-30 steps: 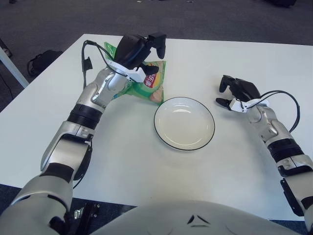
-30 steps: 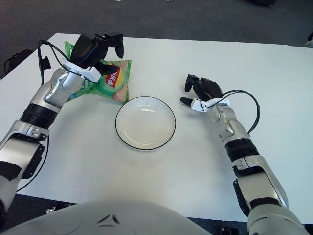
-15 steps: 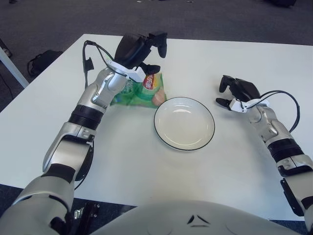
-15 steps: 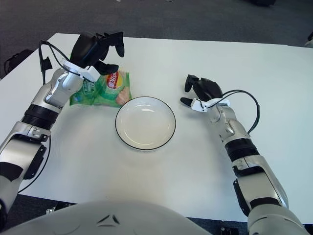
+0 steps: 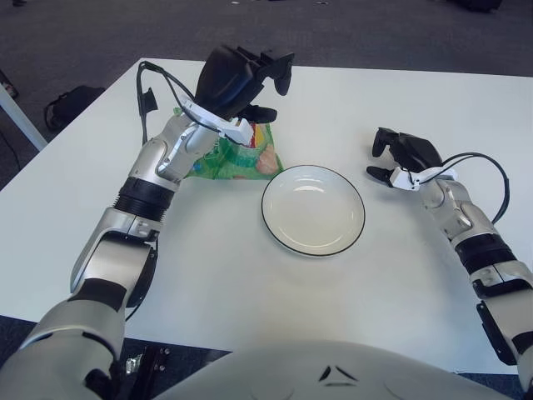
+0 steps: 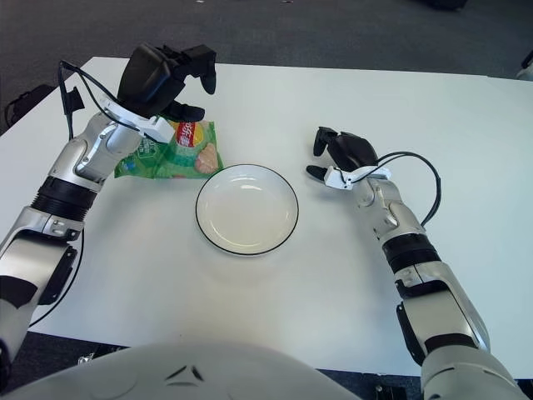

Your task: Put the snack into the plate.

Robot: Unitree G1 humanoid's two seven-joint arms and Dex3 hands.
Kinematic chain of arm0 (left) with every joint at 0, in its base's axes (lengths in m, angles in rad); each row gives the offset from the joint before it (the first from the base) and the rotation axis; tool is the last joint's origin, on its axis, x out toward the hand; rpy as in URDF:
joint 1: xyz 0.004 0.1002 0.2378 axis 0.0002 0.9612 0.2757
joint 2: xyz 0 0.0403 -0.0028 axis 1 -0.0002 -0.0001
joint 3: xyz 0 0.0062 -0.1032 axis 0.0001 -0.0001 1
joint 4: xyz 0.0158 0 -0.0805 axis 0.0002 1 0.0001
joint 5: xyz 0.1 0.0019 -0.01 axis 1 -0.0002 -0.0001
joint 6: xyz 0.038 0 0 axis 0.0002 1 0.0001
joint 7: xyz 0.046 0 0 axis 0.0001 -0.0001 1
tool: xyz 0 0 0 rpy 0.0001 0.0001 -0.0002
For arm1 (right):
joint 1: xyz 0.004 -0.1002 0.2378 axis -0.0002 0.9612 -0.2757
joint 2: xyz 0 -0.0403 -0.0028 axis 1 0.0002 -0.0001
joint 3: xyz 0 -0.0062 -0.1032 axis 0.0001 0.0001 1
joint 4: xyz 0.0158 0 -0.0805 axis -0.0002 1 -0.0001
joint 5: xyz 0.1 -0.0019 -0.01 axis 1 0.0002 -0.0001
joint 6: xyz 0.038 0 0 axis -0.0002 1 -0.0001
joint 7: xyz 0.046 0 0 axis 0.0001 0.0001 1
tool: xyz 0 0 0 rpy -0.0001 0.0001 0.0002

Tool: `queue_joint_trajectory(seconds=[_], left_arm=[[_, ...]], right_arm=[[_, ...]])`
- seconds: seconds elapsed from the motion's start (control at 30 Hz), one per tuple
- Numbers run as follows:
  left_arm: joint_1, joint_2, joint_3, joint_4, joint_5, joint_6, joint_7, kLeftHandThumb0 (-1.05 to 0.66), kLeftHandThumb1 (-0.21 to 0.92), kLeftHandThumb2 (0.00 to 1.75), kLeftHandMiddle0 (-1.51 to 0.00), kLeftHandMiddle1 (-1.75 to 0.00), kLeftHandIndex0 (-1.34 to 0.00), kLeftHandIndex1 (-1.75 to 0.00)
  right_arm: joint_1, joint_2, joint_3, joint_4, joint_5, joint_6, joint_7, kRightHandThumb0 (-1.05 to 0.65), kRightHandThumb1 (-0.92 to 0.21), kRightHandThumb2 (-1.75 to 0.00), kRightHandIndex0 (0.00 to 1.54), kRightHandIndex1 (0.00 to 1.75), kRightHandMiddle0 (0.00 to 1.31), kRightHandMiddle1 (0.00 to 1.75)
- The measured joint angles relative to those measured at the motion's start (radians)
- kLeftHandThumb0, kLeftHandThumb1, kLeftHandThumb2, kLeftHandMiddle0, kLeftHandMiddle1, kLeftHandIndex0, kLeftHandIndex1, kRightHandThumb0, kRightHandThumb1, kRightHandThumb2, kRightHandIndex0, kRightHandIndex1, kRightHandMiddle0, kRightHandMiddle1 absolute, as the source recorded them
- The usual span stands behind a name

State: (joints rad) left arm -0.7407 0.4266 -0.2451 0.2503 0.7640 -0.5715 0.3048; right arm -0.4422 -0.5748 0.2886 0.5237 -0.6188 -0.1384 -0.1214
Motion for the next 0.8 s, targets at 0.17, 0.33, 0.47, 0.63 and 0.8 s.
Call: queue_joint_trajectory(seconds=[0.17,0.33,0.47,0.63,0.8], left_arm=[[0.002,0.005,0.005,-0.045,0.002,0.030,-0.018,-0.54,0.15,1.52,-1.31,-1.75,-0.74,-1.75],[0.012,0.013,0.006,-0.099,0.006,0.080,-0.078,-0.54,0.15,1.52,-1.29,-1.75,-0.75,-1.75],[0.032,0.034,0.005,-0.157,0.044,0.140,-0.158,-0.49,0.28,1.34,-1.20,-1.75,-0.65,-1.72],[0.074,0.080,0.004,-0.261,0.129,0.254,-0.309,-0.51,0.47,0.99,-0.59,-1.75,-0.30,-1.55],[0.101,0.132,-0.006,-0.336,0.210,0.350,-0.503,-0.72,0.58,0.78,-0.08,-0.68,-0.04,-1.01]], right_arm=[[-0.003,0.001,0.000,0.004,0.000,0.000,0.000,-0.01,-0.50,-1.03,0.55,1.52,0.32,1.75],[-0.003,0.002,0.001,0.005,0.000,0.000,-0.001,-0.01,-0.50,-1.02,0.56,1.50,0.33,1.75],[-0.003,0.002,0.002,0.005,0.000,-0.001,-0.003,-0.01,-0.50,-1.02,0.56,1.50,0.32,1.75],[-0.003,0.001,0.003,0.005,0.000,-0.001,-0.003,-0.01,-0.51,-1.02,0.55,1.51,0.32,1.75],[-0.003,-0.001,0.003,0.005,0.000,-0.001,-0.003,-0.01,-0.50,-1.03,0.55,1.52,0.31,1.75]])
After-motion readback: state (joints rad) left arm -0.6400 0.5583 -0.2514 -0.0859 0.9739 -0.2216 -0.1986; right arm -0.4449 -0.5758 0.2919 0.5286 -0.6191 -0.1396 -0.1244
